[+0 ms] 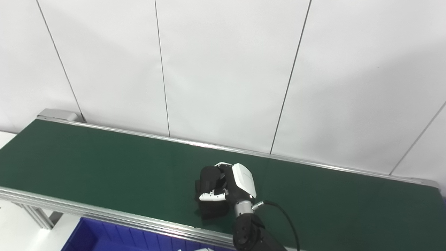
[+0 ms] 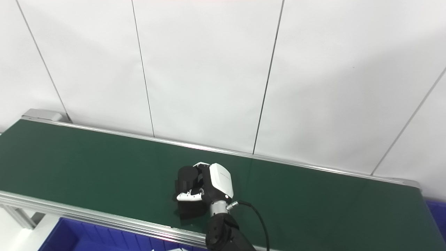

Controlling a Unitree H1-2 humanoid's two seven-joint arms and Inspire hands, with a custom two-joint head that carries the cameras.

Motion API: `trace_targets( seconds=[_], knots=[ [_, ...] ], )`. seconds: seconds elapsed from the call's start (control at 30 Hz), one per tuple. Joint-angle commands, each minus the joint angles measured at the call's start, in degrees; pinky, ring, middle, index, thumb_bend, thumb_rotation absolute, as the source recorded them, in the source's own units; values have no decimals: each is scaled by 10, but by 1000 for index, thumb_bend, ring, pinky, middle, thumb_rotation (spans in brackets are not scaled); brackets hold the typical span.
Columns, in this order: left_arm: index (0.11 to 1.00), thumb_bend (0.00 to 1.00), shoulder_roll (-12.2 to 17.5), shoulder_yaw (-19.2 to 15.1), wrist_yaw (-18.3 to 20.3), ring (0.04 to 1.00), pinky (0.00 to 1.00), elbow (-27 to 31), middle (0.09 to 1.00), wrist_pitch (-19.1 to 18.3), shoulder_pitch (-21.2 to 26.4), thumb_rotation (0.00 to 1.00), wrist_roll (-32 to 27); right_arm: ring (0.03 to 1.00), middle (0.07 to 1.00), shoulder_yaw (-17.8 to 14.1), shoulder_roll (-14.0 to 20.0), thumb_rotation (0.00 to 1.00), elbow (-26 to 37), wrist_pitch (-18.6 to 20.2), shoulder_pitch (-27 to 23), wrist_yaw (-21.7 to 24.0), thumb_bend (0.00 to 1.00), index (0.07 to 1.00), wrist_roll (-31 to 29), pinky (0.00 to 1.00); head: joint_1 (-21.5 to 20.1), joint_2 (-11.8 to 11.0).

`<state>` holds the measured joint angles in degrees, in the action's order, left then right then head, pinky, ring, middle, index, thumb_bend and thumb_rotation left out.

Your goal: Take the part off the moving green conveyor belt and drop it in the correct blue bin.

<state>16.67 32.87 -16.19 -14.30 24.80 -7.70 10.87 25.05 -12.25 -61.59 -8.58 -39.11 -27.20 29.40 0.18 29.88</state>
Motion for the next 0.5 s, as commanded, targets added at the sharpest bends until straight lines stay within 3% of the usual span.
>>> trace_targets(
  seconds=[0.0, 0.07, 0.2, 0.47],
  knots=[
    [653, 942, 7, -7, 3, 646, 579, 21, 661, 21, 5, 204, -5, 370, 469, -7, -2, 0, 56, -17, -6, 4, 501, 570, -4, 286, -2, 3],
    [654, 943, 7, -10, 7, 649, 583, 23, 663, 21, 4, 201, -5, 391, 500, -11, 6, 0, 109, -2, 14, 18, 507, 524, -4, 269, -5, 6],
    [661, 934, 8, -18, 14, 663, 599, 30, 678, 21, 1, 208, -3, 364, 466, -25, 25, 0, 237, 29, 61, 52, 502, 553, -6, 256, -14, 16],
    [674, 899, 12, -41, 46, 677, 622, 49, 686, 21, -8, 182, -22, 402, 523, -61, 43, 0, 457, 95, 141, 120, 510, 491, -20, 256, -28, 44]
  ],
)
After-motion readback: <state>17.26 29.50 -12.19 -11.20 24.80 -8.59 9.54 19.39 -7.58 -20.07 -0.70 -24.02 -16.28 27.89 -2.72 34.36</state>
